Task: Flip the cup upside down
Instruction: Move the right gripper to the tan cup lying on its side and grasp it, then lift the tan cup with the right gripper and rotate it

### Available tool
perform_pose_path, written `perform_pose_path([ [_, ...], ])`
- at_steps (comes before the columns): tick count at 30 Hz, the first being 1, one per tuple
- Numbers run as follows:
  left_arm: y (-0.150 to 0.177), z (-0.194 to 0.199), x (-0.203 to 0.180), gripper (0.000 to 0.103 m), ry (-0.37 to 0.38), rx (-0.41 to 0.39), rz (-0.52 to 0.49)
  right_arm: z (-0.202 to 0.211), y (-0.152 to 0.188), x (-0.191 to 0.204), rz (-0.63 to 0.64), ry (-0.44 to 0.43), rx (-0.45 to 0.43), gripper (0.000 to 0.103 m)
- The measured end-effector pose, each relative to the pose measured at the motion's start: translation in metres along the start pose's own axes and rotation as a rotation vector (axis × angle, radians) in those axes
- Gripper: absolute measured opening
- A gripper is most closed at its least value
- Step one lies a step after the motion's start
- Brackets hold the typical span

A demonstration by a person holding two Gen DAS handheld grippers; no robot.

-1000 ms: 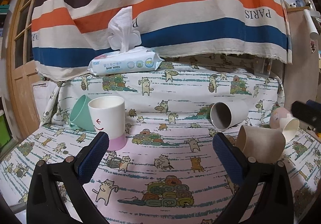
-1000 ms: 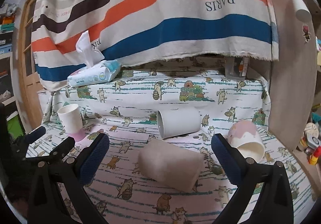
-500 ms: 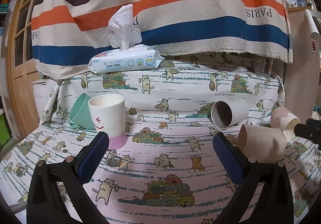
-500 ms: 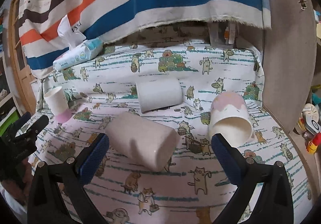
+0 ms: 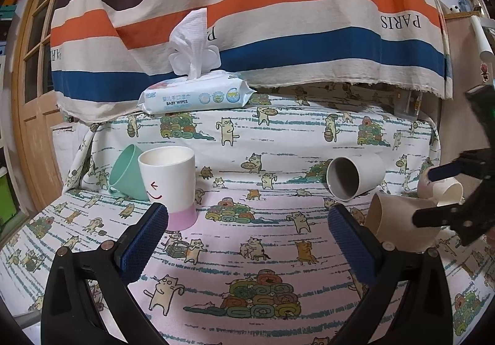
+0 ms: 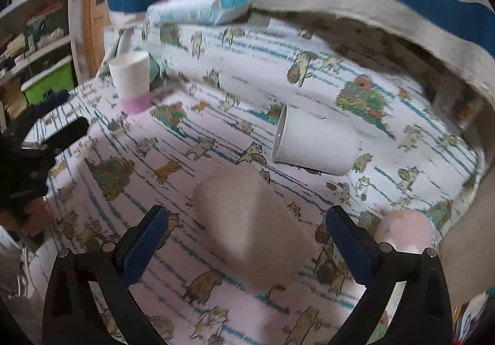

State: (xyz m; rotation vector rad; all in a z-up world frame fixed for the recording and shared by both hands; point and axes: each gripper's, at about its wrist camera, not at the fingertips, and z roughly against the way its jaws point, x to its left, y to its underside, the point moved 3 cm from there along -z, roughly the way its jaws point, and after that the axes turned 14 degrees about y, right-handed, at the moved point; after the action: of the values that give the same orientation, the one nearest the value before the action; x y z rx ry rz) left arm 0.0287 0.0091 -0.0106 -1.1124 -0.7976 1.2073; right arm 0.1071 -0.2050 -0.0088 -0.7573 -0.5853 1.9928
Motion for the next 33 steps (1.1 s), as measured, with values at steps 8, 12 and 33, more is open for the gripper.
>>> perform_pose_path([
  [8,0.001,0.000,-0.002,0.103,0.006,0.004,-0.006,-0.035,0.011,0.006,0.106,-0.082,0.108,0.102],
  [12,0.001,-0.001,-0.006,0.103,0.007,0.008,-0.015,-0.050,0.008,0.003,0.090,-0.130,0.146,0.102],
  [33,0.000,-0.001,-0.002,0.103,-0.003,0.009,-0.001,-0.042,0.013,0.014,-0.104,0.050,0.127,0.070],
])
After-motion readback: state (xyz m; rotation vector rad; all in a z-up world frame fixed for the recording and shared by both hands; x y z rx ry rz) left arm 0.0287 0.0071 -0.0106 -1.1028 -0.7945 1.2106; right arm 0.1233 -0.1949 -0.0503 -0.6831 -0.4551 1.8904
